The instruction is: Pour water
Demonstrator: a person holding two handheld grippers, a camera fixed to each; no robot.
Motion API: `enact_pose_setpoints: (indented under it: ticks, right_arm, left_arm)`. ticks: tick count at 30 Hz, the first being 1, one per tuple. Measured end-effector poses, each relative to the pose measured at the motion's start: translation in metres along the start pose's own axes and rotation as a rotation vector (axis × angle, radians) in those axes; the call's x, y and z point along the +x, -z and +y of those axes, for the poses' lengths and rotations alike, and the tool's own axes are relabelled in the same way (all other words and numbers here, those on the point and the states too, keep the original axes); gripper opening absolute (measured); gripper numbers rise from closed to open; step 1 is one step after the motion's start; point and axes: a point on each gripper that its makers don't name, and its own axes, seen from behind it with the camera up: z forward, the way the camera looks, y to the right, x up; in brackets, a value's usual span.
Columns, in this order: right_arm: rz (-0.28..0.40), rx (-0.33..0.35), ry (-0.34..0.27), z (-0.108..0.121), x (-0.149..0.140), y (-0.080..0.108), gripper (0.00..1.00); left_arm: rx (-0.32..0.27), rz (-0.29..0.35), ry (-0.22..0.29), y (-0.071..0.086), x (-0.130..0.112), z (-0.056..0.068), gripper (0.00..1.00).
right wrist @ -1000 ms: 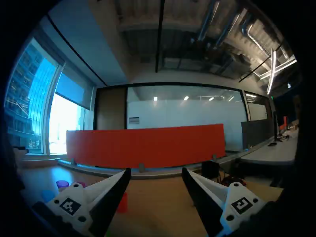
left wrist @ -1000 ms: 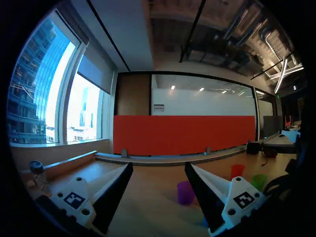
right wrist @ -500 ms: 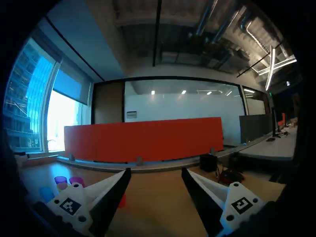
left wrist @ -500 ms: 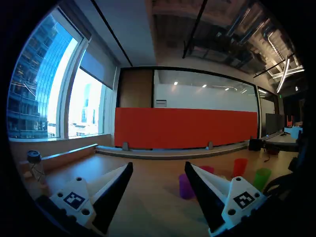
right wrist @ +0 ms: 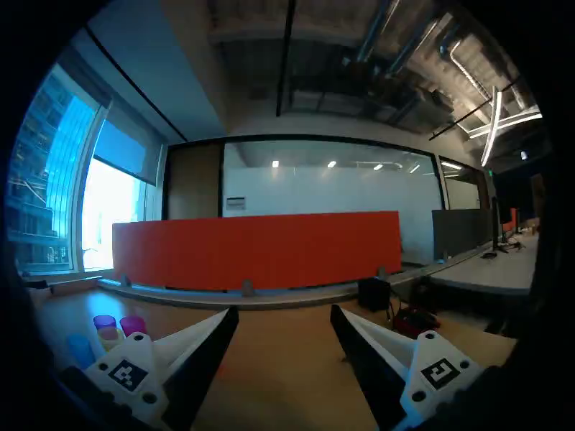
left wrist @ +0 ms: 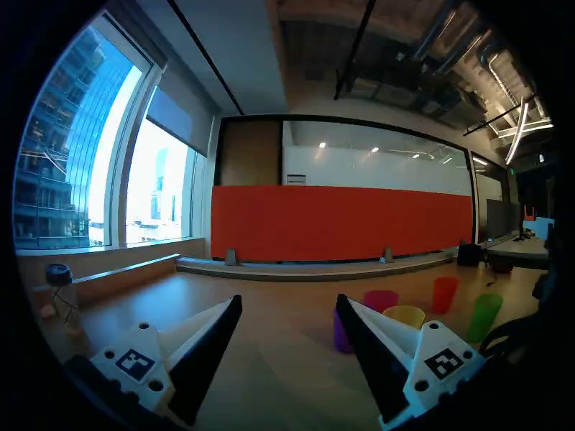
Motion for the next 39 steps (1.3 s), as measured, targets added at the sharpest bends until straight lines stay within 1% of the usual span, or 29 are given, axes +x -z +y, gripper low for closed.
enact_pose_setpoints:
  ticks: [8,18,26,30,39]
  right_arm:
    - [0.002,-0.008,0.004,0.003,0.002,0.000,0.99]
    - [0.002,-0.010,0.005,0.006,0.005,0.001,0.99]
    - [0.004,-0.017,0.007,0.010,0.006,0.002,0.99]
    - [0.005,-0.017,0.010,0.011,0.006,0.002,0.99]
    - [-0.003,-0.009,0.027,0.011,0.005,0.003,0.99]
  left_arm:
    - [0.000,-0.018,-0.011,-0.003,-0.010,-0.001,0.98]
    - [0.003,-0.037,-0.007,-0.006,-0.016,-0.004,0.98]
    - [0.007,-0.062,-0.022,-0.010,-0.026,-0.005,0.98]
    - [0.014,-0.065,-0.023,-0.012,-0.027,-0.007,0.98]
    - [0.012,-0.065,-0.026,-0.012,-0.027,-0.007,0.98]
